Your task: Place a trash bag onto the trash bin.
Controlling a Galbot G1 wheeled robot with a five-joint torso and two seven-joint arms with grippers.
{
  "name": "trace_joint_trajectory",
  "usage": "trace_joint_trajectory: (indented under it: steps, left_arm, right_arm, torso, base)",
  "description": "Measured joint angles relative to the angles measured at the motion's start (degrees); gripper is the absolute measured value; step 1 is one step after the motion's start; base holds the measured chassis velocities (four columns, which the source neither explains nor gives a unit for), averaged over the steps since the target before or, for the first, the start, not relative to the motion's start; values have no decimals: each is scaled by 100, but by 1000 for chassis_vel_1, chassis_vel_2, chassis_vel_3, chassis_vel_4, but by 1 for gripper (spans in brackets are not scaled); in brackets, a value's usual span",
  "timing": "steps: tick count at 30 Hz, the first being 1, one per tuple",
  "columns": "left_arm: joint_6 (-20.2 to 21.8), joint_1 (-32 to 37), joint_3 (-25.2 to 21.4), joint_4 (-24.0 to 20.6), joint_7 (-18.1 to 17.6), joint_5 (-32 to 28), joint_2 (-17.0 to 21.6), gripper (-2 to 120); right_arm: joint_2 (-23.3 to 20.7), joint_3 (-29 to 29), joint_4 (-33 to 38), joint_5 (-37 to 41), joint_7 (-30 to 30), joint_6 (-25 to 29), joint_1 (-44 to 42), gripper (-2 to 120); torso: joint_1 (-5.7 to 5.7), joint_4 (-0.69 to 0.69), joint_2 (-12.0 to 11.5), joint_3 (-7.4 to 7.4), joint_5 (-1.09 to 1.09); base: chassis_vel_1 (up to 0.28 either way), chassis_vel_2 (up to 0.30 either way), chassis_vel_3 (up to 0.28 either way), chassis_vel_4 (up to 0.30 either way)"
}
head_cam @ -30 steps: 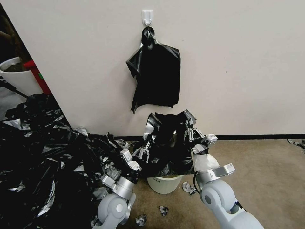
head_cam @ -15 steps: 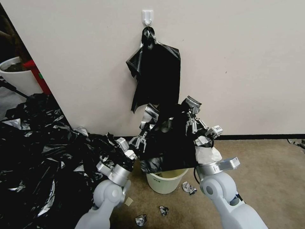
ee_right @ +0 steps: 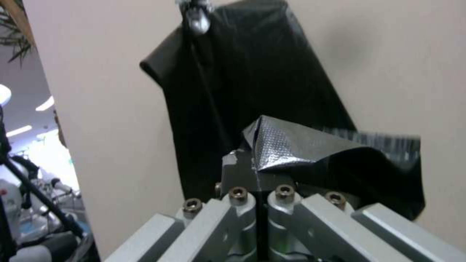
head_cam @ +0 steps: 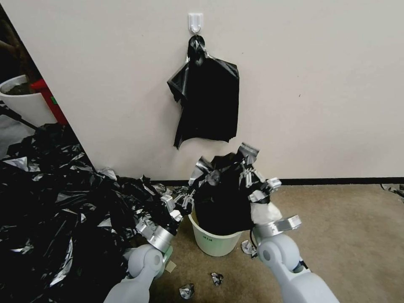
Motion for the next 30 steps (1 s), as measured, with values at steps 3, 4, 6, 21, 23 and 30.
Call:
trace_joint_trajectory:
  steps: [3, 4, 6, 21, 23, 30]
  left_arm:
    - [0, 26, -54, -152, -54, 149, 63, 0]
    - [2, 40, -80, -231, -83, 231, 91, 0]
    - [47, 77, -136, -400, -140, 483, 153, 0]
    - [483, 199, -1, -649, -321, 2342, 406, 0]
    - [638, 228, 85, -805, -493, 2358, 480, 0]
    - [1219, 427, 211, -1527, -1359, 2061, 681, 0]
  right_arm:
    - [-17, -49, 82, -30, 10, -1, -72, 0]
    - [-28, -75, 141, -51, 27, -9, -100, 0]
    - [-57, -120, 263, -158, 190, -80, -147, 0]
    - [-577, -362, 934, -392, 2308, -1142, -794, 0]
    - [-723, -423, 1150, -396, 2724, -1416, -957, 0]
    - [-1143, -473, 1915, -364, 3480, -2414, -1285, 0]
  torso:
    - [0, 0, 0, -1, 1]
    - [0, 0, 0, 0, 0]
    - [0, 1, 0, 0, 1]
    - [0, 0, 0, -1, 1]
    - [0, -1, 0, -1, 1]
    - [0, 0, 0, -1, 1]
  base:
    - [0, 0, 0, 0]
    - [0, 0, 0, 0]
    - [0, 0, 0, 0]
    - [0, 0, 0, 0]
    - [0, 0, 0, 0]
    - [0, 0, 0, 0]
